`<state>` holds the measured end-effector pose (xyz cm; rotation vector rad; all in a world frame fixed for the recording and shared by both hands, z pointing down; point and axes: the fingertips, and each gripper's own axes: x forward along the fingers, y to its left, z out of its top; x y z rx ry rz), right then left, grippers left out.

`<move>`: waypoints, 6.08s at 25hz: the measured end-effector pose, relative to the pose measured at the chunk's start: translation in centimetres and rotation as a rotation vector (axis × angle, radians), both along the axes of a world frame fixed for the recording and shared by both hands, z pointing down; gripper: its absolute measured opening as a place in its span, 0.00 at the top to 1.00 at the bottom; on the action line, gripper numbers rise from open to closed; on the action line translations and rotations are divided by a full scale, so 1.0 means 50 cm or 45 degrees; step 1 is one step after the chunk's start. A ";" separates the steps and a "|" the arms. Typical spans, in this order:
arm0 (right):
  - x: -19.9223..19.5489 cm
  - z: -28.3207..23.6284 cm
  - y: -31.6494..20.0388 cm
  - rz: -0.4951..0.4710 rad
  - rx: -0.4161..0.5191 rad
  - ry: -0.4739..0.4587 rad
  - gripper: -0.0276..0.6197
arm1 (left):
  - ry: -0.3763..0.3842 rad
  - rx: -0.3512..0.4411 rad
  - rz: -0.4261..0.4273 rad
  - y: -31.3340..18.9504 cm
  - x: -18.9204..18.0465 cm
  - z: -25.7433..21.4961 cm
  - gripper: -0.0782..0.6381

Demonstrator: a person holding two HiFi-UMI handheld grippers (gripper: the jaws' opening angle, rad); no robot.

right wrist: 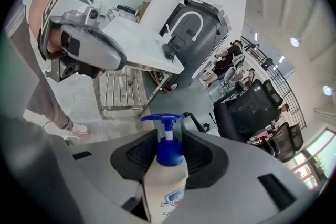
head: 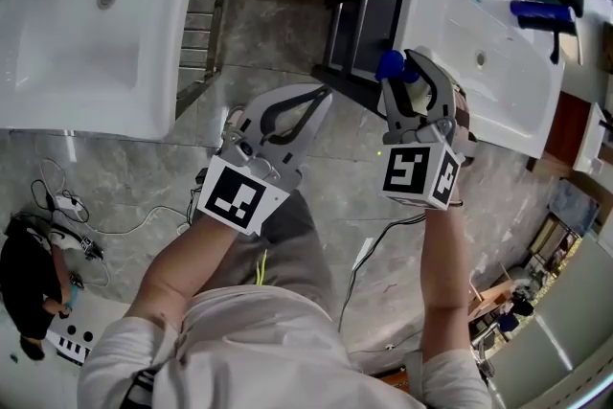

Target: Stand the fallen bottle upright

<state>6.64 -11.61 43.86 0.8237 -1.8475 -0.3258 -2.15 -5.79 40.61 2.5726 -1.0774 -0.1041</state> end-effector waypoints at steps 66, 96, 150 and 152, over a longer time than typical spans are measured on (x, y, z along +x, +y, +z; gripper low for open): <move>0.229 -0.185 0.025 0.163 0.232 -1.444 0.71 | -0.238 -0.003 0.048 0.047 0.194 0.024 0.87; 0.223 -0.181 0.034 -0.033 0.228 -1.365 0.58 | -0.261 -0.024 0.090 0.031 0.242 0.054 0.87; 0.483 -0.269 0.347 1.207 0.538 -1.388 0.88 | -0.166 0.205 0.426 0.088 0.190 -0.219 0.87; 0.495 -0.285 0.376 1.266 0.553 -1.378 0.89 | -0.154 0.225 0.429 0.094 0.185 -0.247 0.87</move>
